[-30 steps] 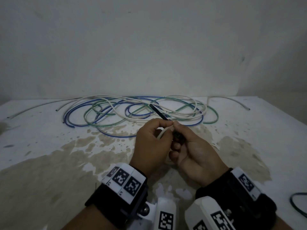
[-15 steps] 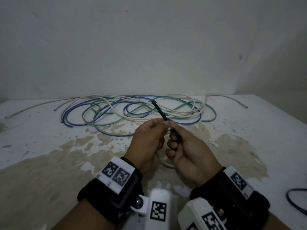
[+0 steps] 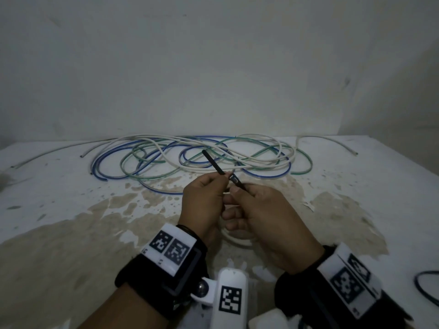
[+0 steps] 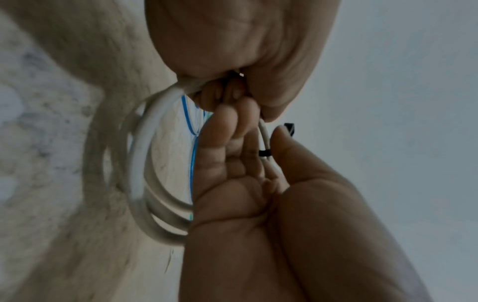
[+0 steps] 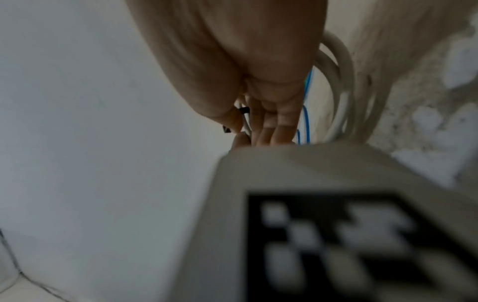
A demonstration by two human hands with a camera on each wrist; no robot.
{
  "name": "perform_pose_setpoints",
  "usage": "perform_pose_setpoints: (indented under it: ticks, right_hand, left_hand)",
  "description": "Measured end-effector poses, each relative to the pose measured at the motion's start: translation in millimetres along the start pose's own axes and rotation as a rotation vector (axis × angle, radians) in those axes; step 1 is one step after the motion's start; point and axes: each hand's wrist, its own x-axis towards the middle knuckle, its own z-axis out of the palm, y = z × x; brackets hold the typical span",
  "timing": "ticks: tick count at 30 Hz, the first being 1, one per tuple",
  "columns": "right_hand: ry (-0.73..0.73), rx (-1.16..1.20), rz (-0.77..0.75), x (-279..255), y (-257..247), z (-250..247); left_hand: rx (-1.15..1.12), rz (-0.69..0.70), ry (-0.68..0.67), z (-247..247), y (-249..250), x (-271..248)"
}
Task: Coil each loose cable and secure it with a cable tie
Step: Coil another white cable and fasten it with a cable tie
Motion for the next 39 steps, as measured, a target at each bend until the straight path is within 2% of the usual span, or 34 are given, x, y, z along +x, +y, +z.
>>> perform_pose_setpoints:
  ticks: [5,8,13,16,19,22,27,32,39]
  right_hand:
    - [0.138,-0.295,-0.075,1.9,-0.8,-8.2]
    - [0.154,-0.466,-0.129,-0.2,-2.2,-11.4]
    - [0.127,-0.864,-0.438,-2.1,-3.2,-18.0]
    - [0.161,-0.986,-0.617,1.9,0.1,-21.6]
    - [0.247,-0.928,-0.739,6.1,2.9,-24.3]
    - [0.258,-0.835,-0.801,9.5,5.5,-24.1]
    - [0.211,-0.563,-0.693,8.8,4.5,-21.9]
    - [0.202,-0.56,-0.675,7.4,3.3,-21.3]
    - [0.209,-0.406,-0.62,6.7,0.8,-18.8]
  left_hand:
    - [0.194,0.14,-0.002,-0.3,0.4,3.1]
    - [0.287,0.243,-0.012,-1.7,0.8,2.1]
    - [0.362,0.367,0.068,-1.6,0.6,2.0]
    - [0.433,0.404,0.045,-1.3,1.3,0.9]
    - [0.479,0.426,0.0,-0.8,3.7,0.0]
    - [0.505,0.393,-0.049,-2.2,6.2,1.3]
    - [0.503,0.384,-0.129,-4.3,11.9,-0.7]
    - [0.603,0.384,-0.141,-4.2,9.0,0.9]
    - [0.636,0.445,-0.11,-4.4,6.0,0.5]
